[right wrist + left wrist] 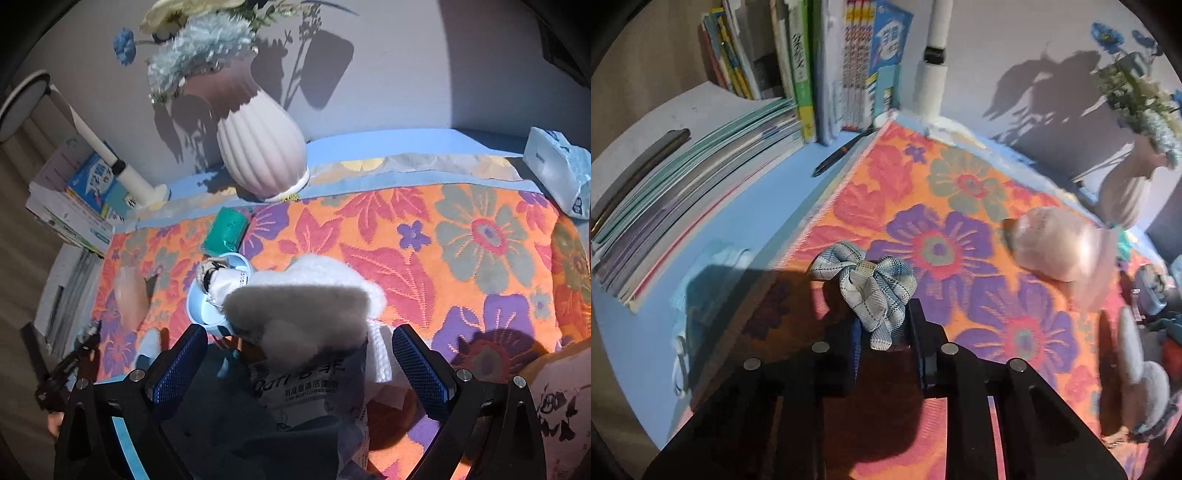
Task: Organize soft objects
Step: 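Grasp the plaid fabric bow with the left tool while the right tool grasps the white fluffy plush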
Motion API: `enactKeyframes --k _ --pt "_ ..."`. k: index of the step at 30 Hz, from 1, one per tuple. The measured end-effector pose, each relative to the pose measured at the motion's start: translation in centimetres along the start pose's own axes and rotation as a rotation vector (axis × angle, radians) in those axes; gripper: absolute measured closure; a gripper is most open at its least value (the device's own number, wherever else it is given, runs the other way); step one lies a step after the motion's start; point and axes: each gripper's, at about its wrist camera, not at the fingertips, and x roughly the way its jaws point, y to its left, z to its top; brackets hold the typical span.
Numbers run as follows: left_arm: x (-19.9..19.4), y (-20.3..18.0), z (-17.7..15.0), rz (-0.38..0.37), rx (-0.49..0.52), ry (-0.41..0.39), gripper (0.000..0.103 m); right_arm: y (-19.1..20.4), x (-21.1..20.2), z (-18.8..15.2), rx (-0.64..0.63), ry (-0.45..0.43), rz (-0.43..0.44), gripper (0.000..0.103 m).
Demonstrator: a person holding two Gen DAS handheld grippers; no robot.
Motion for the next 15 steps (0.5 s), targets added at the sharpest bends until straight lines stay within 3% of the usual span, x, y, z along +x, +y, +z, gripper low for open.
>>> enactKeyframes --k 7,8,11,15 --pt "-1.7 -3.9 -0.4 -0.077 0.078 -0.028 0.083 0.8 1.2 1.4 -0.001 0.017 0.032 0.003" --pt "-1.8 -4.4 -0.5 -0.09 0.085 -0.028 0.083 0.8 1.3 1.5 0.005 0.017 0.033 0.005" --pt "-2.0 -5.6 -0.6 -0.107 0.111 -0.029 0.083 0.9 2.1 2.0 -0.003 0.054 -0.009 0.036" --pt "-2.4 -7.1 -1.1 -0.13 0.146 -0.03 0.083 0.1 1.9 1.3 0.007 0.048 0.012 0.041"
